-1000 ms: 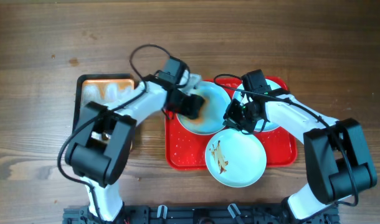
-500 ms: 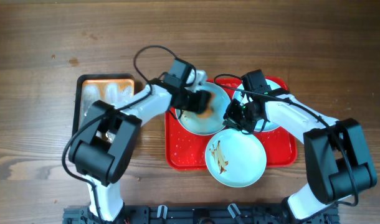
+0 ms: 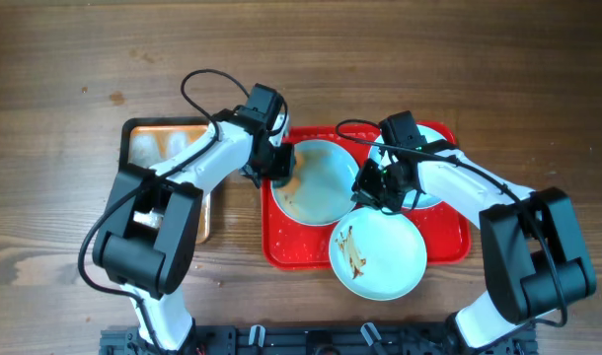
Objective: Clean dirty plates on tray and stack at the side
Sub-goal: 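Scrub the top-left plate surface with the sponge in the left gripper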
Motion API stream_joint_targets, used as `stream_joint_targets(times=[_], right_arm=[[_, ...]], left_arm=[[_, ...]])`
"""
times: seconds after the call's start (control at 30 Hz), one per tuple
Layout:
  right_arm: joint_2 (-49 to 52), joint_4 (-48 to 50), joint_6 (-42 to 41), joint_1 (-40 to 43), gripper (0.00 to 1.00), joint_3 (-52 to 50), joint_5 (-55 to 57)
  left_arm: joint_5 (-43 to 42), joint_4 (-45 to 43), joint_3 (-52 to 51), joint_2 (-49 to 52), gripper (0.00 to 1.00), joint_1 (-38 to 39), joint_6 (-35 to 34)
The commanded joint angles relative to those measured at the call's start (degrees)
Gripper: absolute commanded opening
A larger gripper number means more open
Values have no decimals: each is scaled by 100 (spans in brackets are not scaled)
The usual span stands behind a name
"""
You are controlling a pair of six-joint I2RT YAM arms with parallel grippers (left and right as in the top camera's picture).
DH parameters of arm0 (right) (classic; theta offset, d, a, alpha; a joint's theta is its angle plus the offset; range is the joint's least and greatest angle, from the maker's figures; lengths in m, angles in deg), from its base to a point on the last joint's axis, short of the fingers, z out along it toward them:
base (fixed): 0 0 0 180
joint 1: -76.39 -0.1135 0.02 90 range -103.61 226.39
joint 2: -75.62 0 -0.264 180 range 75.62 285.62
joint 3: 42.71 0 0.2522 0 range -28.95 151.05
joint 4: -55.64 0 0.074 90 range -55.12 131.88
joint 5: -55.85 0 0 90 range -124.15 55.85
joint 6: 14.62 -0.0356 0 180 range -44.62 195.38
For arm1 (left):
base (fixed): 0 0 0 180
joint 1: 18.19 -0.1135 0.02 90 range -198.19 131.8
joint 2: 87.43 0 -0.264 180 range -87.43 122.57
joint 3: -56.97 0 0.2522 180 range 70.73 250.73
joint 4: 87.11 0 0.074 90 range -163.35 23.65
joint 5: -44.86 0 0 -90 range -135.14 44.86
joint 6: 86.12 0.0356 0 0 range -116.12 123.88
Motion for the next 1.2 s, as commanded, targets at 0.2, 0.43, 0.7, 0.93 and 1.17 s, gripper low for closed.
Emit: stream_joint_targets(times=[0.2,0.43,0.7,0.93,1.17], right_arm=[[144,-68,-81,42,4,-61,343],[144,-48,-90,42,4,-61,345],[144,-68,-90,42,4,-61,348],[144,-70,-92,42,4,-61,345],[144,-70,-90,42,4,-61,345]], left_arm=[[-1506,420,-446,514,4,136,1718],[-1635,153,-446,514,4,625,1784],[962,-573,-446,514,4,632,350],[2802,-66,-446,514,4,632,-13],[3585,17,-431,514,4,636,-649]])
